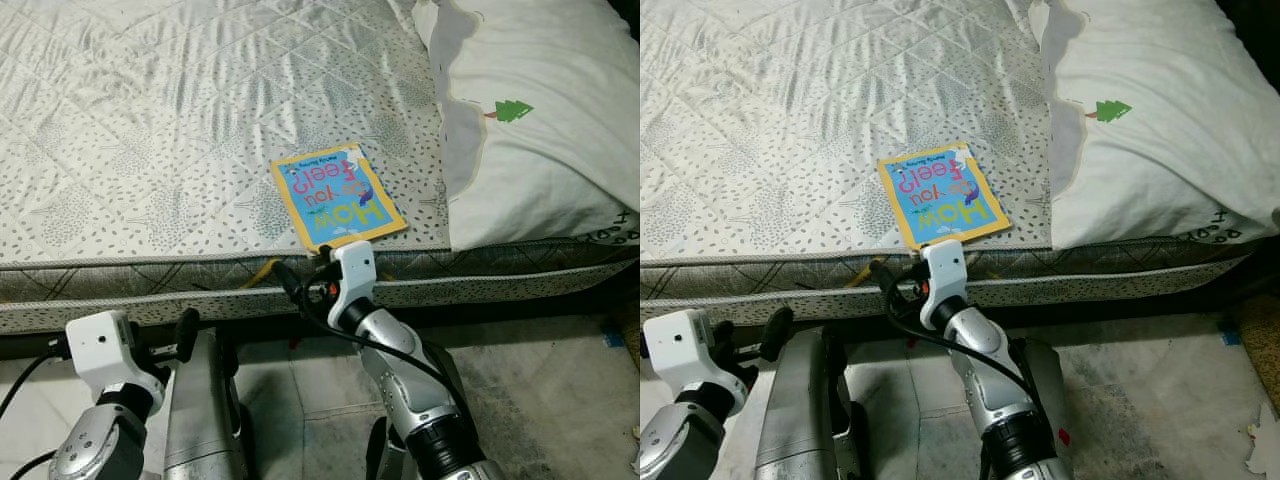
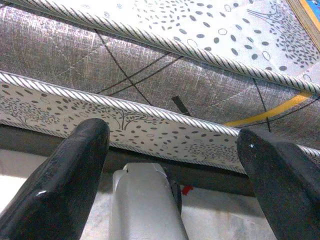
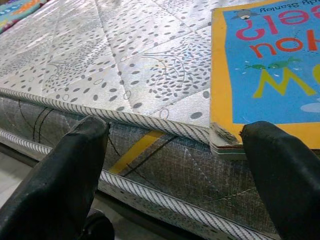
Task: Clean up the room
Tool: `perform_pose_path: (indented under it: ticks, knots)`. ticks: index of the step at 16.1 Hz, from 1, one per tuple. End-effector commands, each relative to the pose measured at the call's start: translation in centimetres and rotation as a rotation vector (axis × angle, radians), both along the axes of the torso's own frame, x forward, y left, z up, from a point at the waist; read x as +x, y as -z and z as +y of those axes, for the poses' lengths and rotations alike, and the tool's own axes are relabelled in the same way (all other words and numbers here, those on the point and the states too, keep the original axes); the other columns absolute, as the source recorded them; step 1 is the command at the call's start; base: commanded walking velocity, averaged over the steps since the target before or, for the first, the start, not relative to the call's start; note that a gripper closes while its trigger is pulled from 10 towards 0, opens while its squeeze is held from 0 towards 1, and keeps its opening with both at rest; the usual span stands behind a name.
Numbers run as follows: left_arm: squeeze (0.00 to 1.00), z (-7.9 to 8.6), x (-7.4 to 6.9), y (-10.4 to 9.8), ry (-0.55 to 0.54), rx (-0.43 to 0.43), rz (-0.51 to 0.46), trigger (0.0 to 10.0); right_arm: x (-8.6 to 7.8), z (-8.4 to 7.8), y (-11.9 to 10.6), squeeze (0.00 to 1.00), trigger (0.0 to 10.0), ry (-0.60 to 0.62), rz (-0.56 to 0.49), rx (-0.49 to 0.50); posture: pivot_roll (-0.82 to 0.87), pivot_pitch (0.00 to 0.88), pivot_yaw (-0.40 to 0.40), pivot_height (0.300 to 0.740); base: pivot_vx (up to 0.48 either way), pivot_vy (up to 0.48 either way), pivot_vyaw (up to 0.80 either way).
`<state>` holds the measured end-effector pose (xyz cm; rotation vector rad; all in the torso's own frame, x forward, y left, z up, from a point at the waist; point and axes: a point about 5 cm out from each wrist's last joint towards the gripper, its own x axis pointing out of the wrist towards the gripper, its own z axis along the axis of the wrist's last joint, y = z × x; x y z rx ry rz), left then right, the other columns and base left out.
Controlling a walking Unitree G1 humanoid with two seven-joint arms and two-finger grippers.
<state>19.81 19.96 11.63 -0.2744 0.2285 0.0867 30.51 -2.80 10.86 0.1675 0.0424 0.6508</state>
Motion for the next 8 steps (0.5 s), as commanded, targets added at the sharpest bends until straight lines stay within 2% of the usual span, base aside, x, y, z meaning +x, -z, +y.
perform_pose_path:
  ticks: [1,3,5,8]
  knots:
    - [0.0,-0.3,0.0,-0.7,0.059,0.031,-0.034,10.0,-0.5,0.2,0.6,0.0,10.0,-0.018,0.027,0.009,0.11,0.284,-0.041,0.49,0.0,0.0,0.0]
    - [0.0,-0.6,0.3,-1.3,0.09,0.048,-0.067,10.0,-0.6,0.4,0.7,0.0,10.0,-0.031,0.03,0.01,0.11,0.283,-0.04,0.49,0.0,0.0,0.0]
    - [0.0,-0.7,0.5,-1.7,0.101,0.101,-0.09,10.0,-0.6,0.5,0.7,0.0,10.0,-0.036,0.033,0.012,0.11,0.282,-0.039,0.49,0.0,0.0,0.0]
    - [0.0,-0.7,0.6,-2.0,0.107,0.109,-0.095,10.0,-0.6,0.5,0.7,0.0,10.0,-0.038,0.035,0.013,0.11,0.28,-0.038,0.49,0.0,0.0,0.0]
